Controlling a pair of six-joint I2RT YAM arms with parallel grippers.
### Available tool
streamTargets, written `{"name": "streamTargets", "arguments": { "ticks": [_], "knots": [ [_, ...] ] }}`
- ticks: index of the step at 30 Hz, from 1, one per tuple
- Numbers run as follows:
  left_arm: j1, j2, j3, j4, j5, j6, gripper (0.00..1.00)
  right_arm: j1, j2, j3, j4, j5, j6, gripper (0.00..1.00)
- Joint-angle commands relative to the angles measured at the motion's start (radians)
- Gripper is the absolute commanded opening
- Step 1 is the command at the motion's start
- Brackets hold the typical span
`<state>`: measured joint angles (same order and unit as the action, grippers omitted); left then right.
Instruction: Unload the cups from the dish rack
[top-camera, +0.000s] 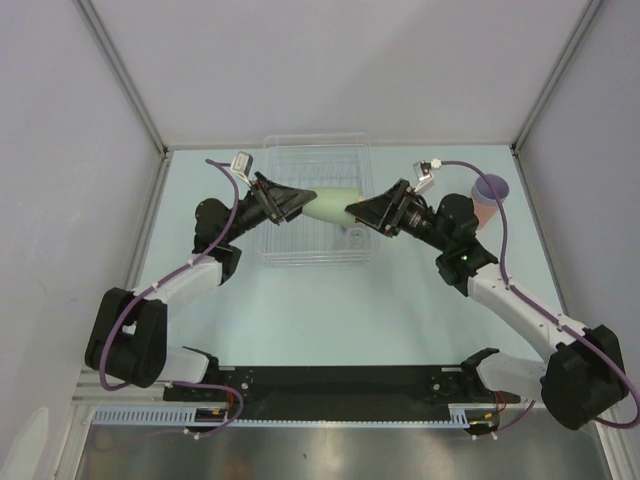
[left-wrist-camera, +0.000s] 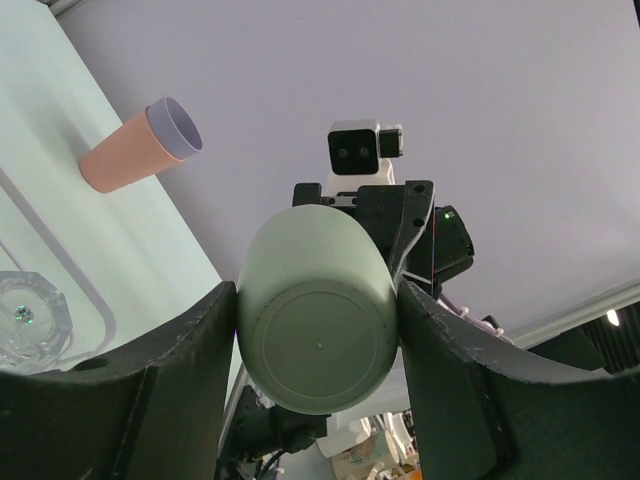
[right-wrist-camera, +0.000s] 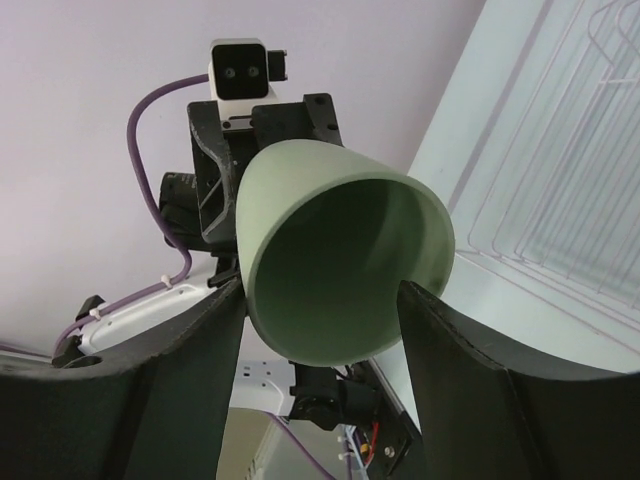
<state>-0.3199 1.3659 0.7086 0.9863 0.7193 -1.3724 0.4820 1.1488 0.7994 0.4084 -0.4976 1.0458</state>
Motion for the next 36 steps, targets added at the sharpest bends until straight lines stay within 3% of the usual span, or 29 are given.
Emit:
{"name": "streamTargets", "arguments": {
  "ticks": [1,4,6,7,9,10,11,14,16,20,24,26,30,34,36],
  "knots": [
    [0.004,-0.014,-0.004,0.066,0.022,-0.014,0.0,0.03,0.055,0.073,0.115,-0.009,0.007,0.67],
    [0.004,-0.021,-0.014,0.06,0.026,-0.011,0.0,0.041,0.081,0.093,0.138,-0.002,0.005,0.65],
    [0.004,-0.025,-0.021,0.06,0.028,-0.011,0.0,0.046,0.091,0.104,0.147,0.004,0.0,0.57],
    [0.004,-0.025,-0.024,0.061,0.028,-0.011,0.0,0.049,0.095,0.11,0.148,0.004,-0.004,0.41],
    [0.004,-0.025,-0.028,0.064,0.032,-0.014,0.0,0.05,0.104,0.116,0.142,0.004,-0.006,0.24],
    [0.004,-0.024,-0.029,0.066,0.032,-0.014,0.01,0.05,0.109,0.116,0.142,0.002,-0.004,0.04],
    [0.004,-0.024,-0.029,0.068,0.032,-0.017,0.0,0.053,0.109,0.115,0.138,0.002,-0.004,0.0],
    [0.004,-0.018,-0.023,0.06,0.037,-0.02,0.0,0.056,0.104,0.103,0.129,0.005,-0.003,0.0],
    [0.002,-0.011,-0.017,0.042,0.049,-0.017,0.07,0.058,0.091,0.096,0.122,0.01,-0.006,0.0],
    [0.008,-0.024,0.021,-0.044,0.068,0.024,0.64,0.056,0.033,0.101,-0.004,0.05,-0.058,0.0],
    [0.019,-0.083,0.095,-0.393,0.029,0.221,0.86,0.035,-0.064,0.206,-0.288,0.14,-0.235,0.0],
    [0.027,-0.106,0.132,-0.49,-0.02,0.278,0.99,0.017,-0.104,0.253,-0.449,0.182,-0.28,0.0],
    [0.027,-0.114,0.198,-0.784,-0.144,0.428,1.0,-0.026,-0.129,0.391,-0.71,0.302,-0.38,0.0],
    [0.025,-0.073,0.279,-1.073,-0.28,0.547,1.0,-0.045,-0.058,0.593,-1.052,0.636,-0.478,0.0],
    [0.025,-0.061,0.282,-1.153,-0.323,0.585,1.0,-0.063,0.006,0.708,-1.134,0.73,-0.516,0.0]
  ]
}}
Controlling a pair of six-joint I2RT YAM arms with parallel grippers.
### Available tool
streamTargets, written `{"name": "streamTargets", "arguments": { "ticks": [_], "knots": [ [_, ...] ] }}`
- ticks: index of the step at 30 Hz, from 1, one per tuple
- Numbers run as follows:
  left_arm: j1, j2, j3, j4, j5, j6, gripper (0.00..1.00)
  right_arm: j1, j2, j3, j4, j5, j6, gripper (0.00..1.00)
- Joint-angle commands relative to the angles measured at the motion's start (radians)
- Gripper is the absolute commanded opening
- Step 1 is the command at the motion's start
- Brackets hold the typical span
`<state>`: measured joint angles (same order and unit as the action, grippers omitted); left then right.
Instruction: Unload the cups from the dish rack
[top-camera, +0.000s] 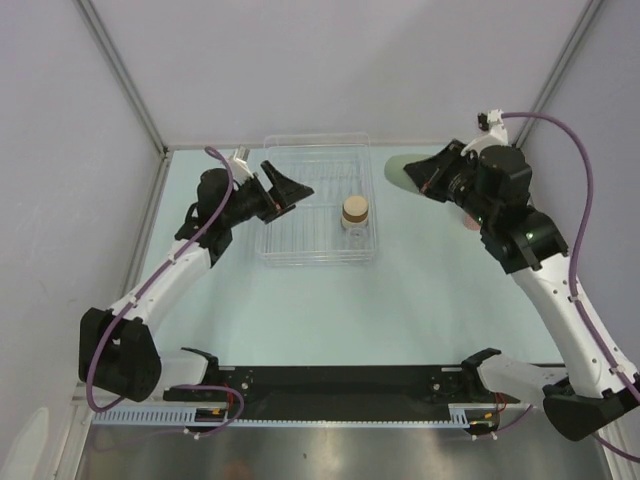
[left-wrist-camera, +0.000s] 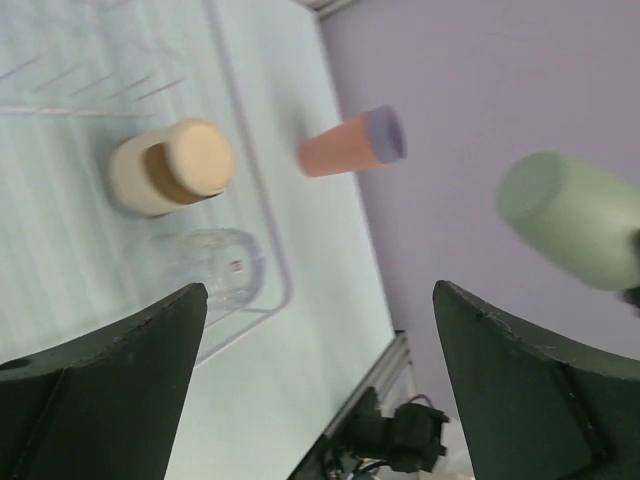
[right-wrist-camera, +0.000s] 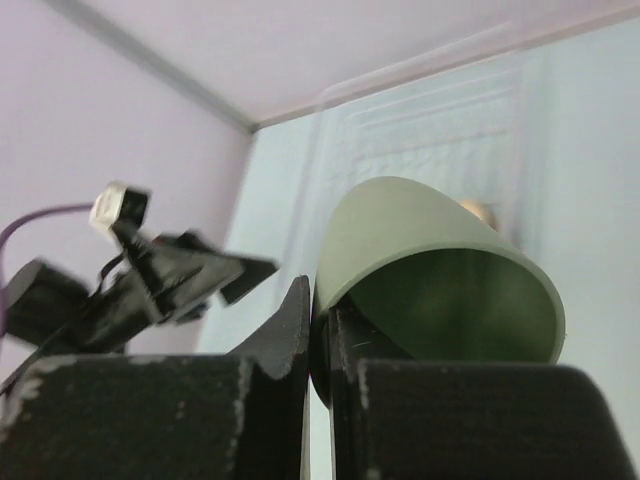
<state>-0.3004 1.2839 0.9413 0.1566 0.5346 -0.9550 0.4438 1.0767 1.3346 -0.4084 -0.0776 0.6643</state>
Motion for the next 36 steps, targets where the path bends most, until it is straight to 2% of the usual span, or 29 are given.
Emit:
{"name": "streamTargets", "arguments": {
  "ticks": [1,4,6,11,22,36],
  "knots": [
    [0.006,0.02,0.042,-0.35,-0.148,0.18,1.0,-0.048,0.1,0.208,-0.39,0.408,-0.144,0.0],
    [0.006,-0.009,0.01,-0.423,-0.223,0.206,1.0,-0.153,0.212,0.349,-0.521,0.481,-0.146,0.0],
    [0.004,-0.029,-0.001,-0.474,-0.266,0.228,1.0,-0.207,0.305,0.452,-0.607,0.472,-0.129,0.0],
    [0.003,-0.046,-0.015,-0.561,-0.315,0.255,1.0,-0.336,0.402,0.538,-0.65,0.444,-0.036,0.0],
    [-0.005,-0.066,-0.044,-0.577,-0.305,0.26,1.0,-0.392,0.569,0.664,-0.627,0.446,-0.026,0.0],
    [-0.009,-0.043,-0.047,-0.583,-0.321,0.268,1.0,-0.49,0.678,0.732,-0.578,0.437,-0.052,0.0]
  ]
}}
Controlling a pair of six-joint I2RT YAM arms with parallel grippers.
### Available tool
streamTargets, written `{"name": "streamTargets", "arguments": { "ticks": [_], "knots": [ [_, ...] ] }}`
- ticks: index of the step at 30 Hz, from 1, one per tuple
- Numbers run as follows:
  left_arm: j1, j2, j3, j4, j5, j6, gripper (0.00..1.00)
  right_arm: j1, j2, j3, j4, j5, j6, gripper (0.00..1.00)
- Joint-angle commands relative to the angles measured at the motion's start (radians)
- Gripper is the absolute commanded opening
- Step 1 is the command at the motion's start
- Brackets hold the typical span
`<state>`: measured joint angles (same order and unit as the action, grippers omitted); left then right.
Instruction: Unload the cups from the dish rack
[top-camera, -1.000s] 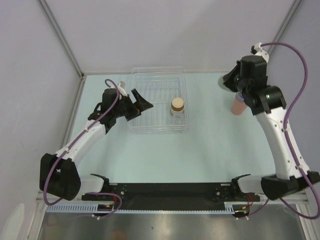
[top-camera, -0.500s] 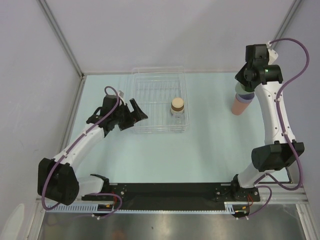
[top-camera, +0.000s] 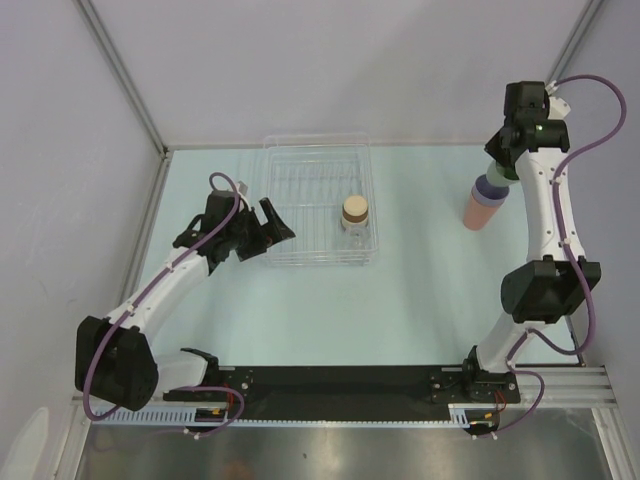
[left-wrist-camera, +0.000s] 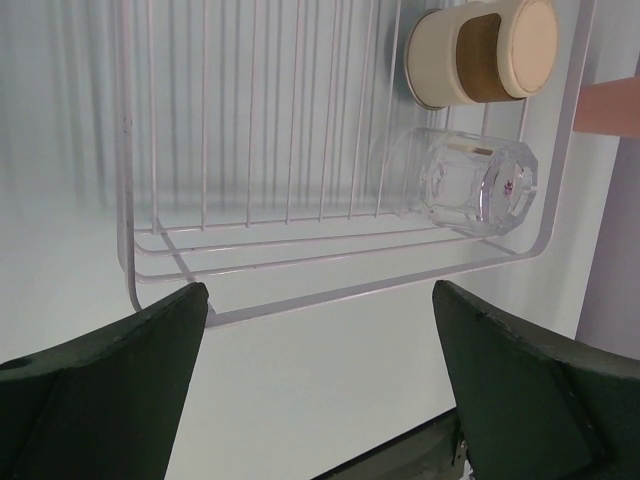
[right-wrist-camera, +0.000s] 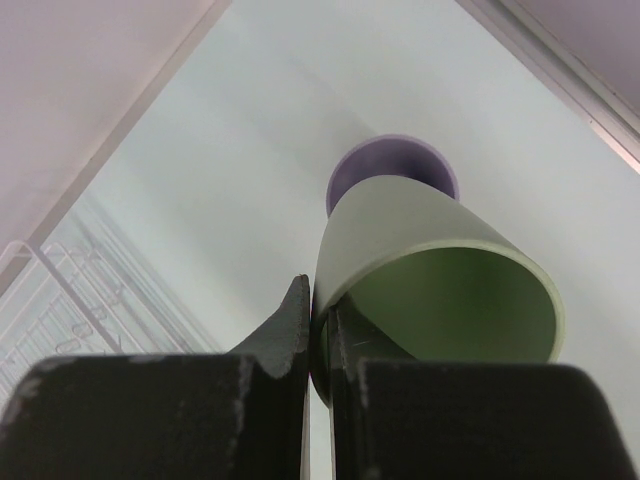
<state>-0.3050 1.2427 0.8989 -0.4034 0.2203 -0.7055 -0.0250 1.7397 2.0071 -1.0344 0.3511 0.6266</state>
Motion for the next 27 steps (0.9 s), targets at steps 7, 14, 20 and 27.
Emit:
{"name": "streamTargets", "arguments": {
  "ticks": [7,14,20,27],
  "knots": [
    [-0.005,0.04,0.015,-0.029,-0.013,0.031,1.0,-0.03,0.063,0.053,0.076,-0.004,-0.016,0.0],
    [-0.005,0.081,0.023,-0.028,-0.006,0.029,1.0,-0.035,0.084,-0.001,0.125,-0.026,-0.025,0.0],
    [-0.005,0.109,0.038,-0.032,-0.002,0.034,1.0,-0.039,0.109,-0.027,0.14,-0.034,-0.021,0.0],
    [-0.005,0.129,0.049,-0.031,-0.004,0.034,1.0,-0.041,0.115,-0.068,0.163,-0.052,-0.037,0.0]
  ]
}}
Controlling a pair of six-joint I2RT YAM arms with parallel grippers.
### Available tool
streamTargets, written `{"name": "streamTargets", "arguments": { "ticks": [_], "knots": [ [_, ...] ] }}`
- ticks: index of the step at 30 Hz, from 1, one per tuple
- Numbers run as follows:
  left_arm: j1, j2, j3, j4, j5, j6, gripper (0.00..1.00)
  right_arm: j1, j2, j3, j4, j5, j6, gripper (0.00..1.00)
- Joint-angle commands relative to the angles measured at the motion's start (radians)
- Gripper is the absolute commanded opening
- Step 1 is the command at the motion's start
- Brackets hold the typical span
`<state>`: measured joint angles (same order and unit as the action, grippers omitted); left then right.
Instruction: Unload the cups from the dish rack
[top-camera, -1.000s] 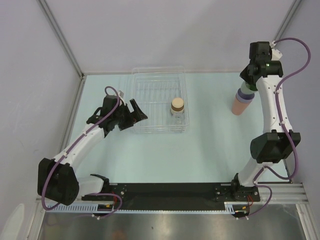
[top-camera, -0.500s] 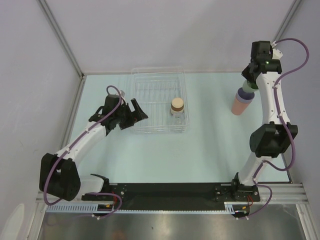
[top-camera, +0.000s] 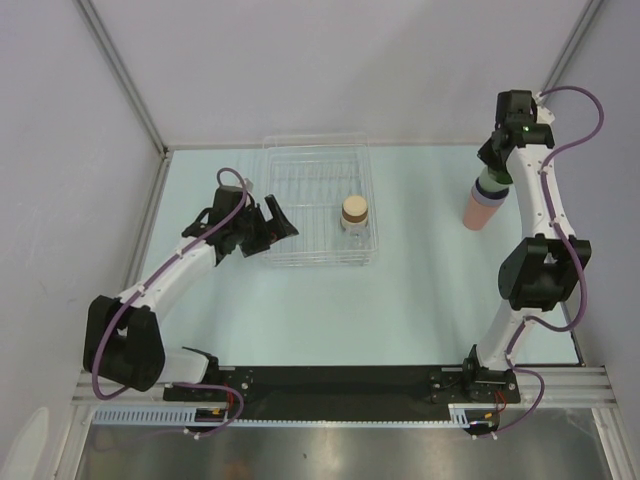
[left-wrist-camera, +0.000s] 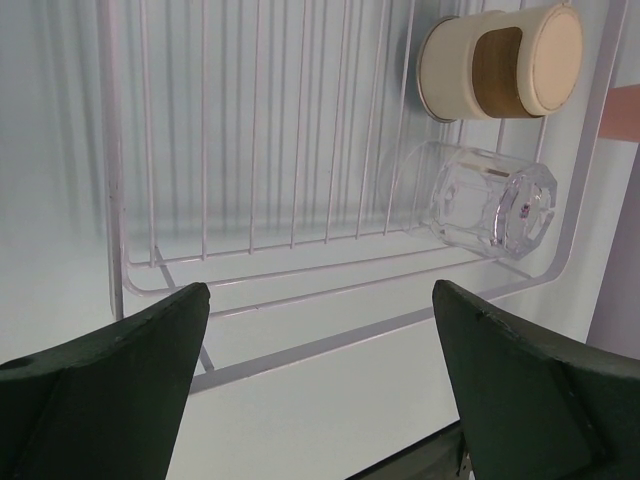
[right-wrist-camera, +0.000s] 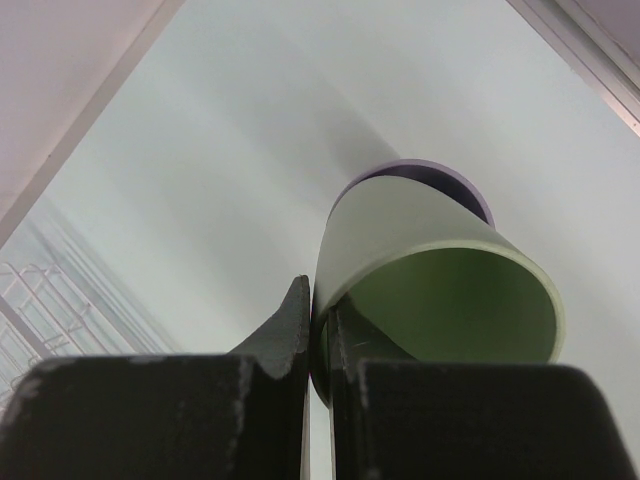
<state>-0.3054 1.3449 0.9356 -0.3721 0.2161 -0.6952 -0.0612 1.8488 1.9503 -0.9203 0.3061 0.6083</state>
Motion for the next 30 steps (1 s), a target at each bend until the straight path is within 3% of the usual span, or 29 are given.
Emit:
{"name": "streamTargets", "arguments": {
  "ticks": [1,2,6,14,17,21,30],
  "knots": [
    [-0.004,0.033,0.012,-0.064,0.002,0.022,1.0,-0.005,0.007,-0.014,0.057,-0.018,-0.022,0.0],
    [-0.004,0.033,0.014,-0.064,0.002,0.02,1.0,-0.005,0.006,-0.017,0.055,-0.019,-0.025,0.01],
    [-0.005,0.033,0.012,-0.064,0.002,0.017,1.0,-0.005,0.0,-0.028,0.061,-0.035,-0.031,0.21],
    [-0.006,0.019,0.006,-0.064,0.002,0.017,1.0,-0.005,-0.034,-0.042,0.072,-0.036,-0.027,0.3],
    [-0.008,0.005,0.005,-0.059,-0.004,0.019,1.0,-0.005,-0.129,-0.125,0.17,-0.074,-0.021,0.31],
    [-0.009,-0.004,0.014,-0.054,-0.015,0.033,1.0,0.006,-0.304,-0.283,0.443,-0.221,-0.015,0.44],
    [-0.073,0.083,0.146,-0.1,-0.122,0.121,1.0,0.199,-0.479,-0.346,0.439,-0.291,-0.047,0.56]
  ]
}}
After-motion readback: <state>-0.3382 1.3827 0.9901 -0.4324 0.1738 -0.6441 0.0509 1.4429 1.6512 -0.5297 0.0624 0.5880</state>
